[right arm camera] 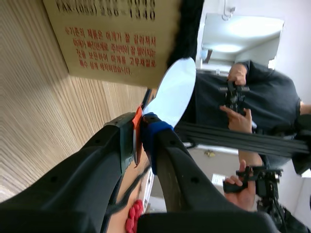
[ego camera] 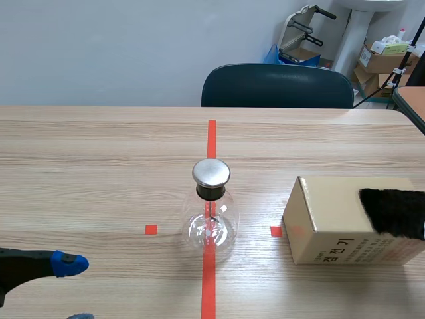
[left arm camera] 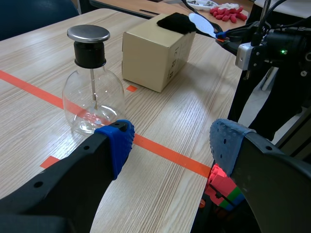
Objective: Do the electroscope experiment
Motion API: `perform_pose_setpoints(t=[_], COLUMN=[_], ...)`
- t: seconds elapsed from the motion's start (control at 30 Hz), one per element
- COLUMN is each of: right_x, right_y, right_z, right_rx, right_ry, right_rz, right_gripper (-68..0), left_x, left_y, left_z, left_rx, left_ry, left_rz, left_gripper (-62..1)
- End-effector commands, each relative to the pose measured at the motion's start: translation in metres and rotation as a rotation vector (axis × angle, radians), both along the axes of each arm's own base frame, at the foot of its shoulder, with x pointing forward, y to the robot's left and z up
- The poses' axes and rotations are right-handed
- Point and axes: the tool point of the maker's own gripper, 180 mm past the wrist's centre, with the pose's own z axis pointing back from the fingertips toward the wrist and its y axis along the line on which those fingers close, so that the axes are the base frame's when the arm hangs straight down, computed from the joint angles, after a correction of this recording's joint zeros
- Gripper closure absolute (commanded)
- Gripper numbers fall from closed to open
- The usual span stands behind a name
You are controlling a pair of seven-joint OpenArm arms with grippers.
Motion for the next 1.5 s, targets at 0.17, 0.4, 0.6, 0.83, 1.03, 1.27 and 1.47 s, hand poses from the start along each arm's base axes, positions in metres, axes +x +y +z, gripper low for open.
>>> perform_pose_setpoints(t=[0.17,0.4,0.6,0.83,1.03,1.27,1.47], right_x=[0.001,0.005,0.006,0.0,0.006,0.008,0.001], right_y=[0.044,0.018,0.001,0.054,0.024,0.012,0.056], right_z=[0.011,0.013,0.014,0.012,0.015,0.017,0.014], right_rx=[0.001,-0.019,-0.036,0.014,-0.004,-0.026,0.012], right_ry=[-0.044,-0.055,-0.059,-0.047,-0.064,-0.067,-0.052], right_rz=[0.27,0.121,0.03,0.324,0.153,0.089,0.333], right_gripper=[-1.7,-1.7,-1.7,-1.7,-1.7,-1.7,-1.7], left_x=[0.002,0.002,0.002,0.002,0.002,0.002,0.002], left_y=[-0.003,-0.004,-0.004,-0.004,-0.004,-0.004,-0.004], left_z=[0.009,0.009,0.009,0.009,0.009,0.009,0.009], left_rx=[-0.035,-0.035,-0.035,-0.035,-0.035,-0.035,-0.035], left_ry=[-0.019,-0.019,-0.019,-0.02,-0.02,-0.02,-0.02], left_rz=[0.007,0.007,0.007,0.007,0.007,0.007,0.007], left_gripper=[-36.4,-36.4,-36.4,-36.4,-36.4,-36.4,-36.4])
